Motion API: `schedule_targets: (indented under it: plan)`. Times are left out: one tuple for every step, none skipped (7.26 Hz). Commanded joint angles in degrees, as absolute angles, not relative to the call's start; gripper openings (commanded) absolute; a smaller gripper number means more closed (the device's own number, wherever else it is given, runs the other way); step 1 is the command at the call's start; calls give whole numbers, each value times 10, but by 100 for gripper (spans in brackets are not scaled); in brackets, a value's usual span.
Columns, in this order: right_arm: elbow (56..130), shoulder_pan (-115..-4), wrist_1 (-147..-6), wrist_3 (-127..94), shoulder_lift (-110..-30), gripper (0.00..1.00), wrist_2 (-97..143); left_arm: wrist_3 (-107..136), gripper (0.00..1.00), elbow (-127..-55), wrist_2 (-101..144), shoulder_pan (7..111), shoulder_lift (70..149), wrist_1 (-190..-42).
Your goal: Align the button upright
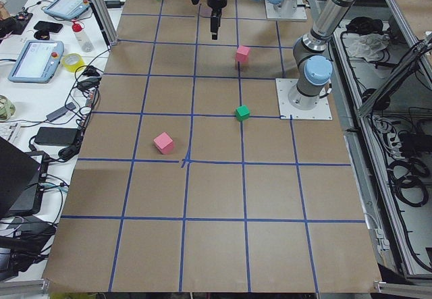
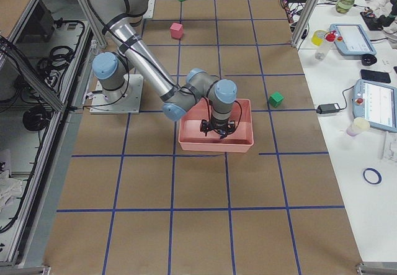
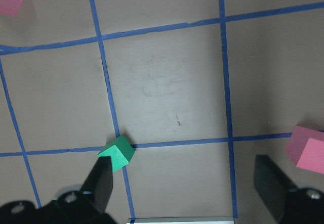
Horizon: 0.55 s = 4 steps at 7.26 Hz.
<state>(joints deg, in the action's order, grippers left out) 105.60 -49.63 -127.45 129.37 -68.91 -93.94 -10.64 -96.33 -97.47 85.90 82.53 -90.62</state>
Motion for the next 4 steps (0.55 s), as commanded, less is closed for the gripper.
schedule_targets:
  plan:
    - [1057, -495, -1274, 1295, -689, 100, -934, -106, 100, -963, -975, 860, 825, -906]
    - [1057, -496, -1274, 1295, -689, 100, -933, -106, 100, -963, -975, 860, 825, -906]
    - [1057, -496, -1268, 1295, -691, 100, -933, -106, 100, -963, -975, 860, 825, -906]
    - [1057, -495, -1265, 1295, -696, 100, -933, -106, 100, -963, -975, 860, 825, -906]
